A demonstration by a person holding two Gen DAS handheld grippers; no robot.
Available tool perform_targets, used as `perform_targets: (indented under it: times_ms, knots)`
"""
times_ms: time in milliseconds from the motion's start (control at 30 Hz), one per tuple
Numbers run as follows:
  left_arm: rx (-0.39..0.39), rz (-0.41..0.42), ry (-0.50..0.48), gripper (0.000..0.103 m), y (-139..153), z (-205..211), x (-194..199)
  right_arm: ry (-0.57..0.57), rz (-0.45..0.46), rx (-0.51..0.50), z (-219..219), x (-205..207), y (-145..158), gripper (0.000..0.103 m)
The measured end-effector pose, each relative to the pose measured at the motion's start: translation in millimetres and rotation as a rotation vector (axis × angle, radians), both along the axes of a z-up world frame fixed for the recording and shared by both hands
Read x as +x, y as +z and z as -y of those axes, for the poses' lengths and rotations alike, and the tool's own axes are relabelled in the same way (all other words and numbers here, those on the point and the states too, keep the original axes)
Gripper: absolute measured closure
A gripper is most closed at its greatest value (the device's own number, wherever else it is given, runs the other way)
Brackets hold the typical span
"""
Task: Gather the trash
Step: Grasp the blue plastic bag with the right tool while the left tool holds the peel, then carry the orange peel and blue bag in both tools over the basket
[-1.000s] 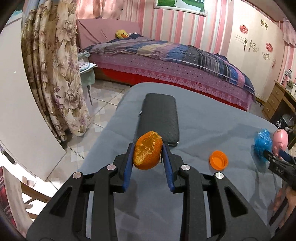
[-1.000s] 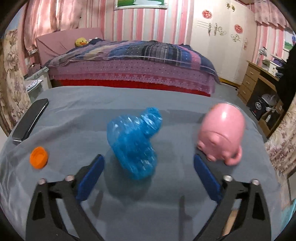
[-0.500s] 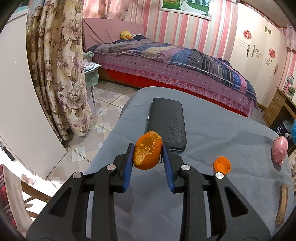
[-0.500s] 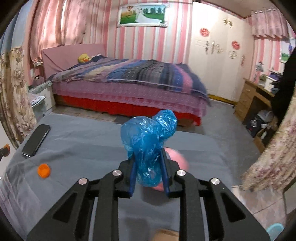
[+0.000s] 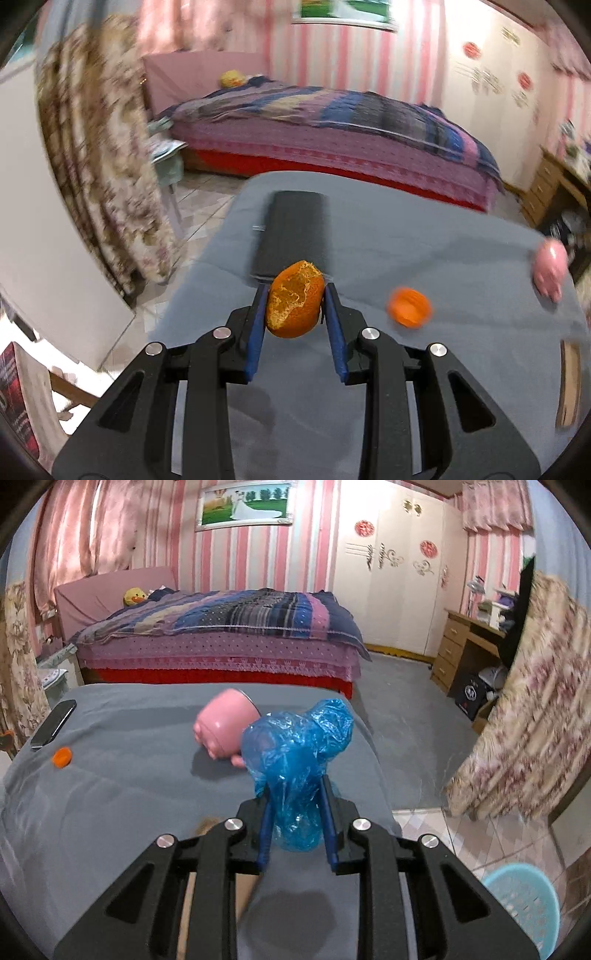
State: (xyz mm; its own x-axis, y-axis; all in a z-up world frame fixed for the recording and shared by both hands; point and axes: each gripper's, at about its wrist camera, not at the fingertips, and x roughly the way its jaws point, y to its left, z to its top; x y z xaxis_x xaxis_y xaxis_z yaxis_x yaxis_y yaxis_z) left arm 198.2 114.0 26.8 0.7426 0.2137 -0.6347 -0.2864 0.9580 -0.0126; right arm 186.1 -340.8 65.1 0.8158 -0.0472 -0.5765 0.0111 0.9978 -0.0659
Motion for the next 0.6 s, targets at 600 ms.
perform_targets:
  times_ms: [600]
  knots:
    - [-0.122, 0.033, -0.715, 0.074, 12, 373, -51, -0.335, 0.029, -0.02, 185, -156, -9, 0.079]
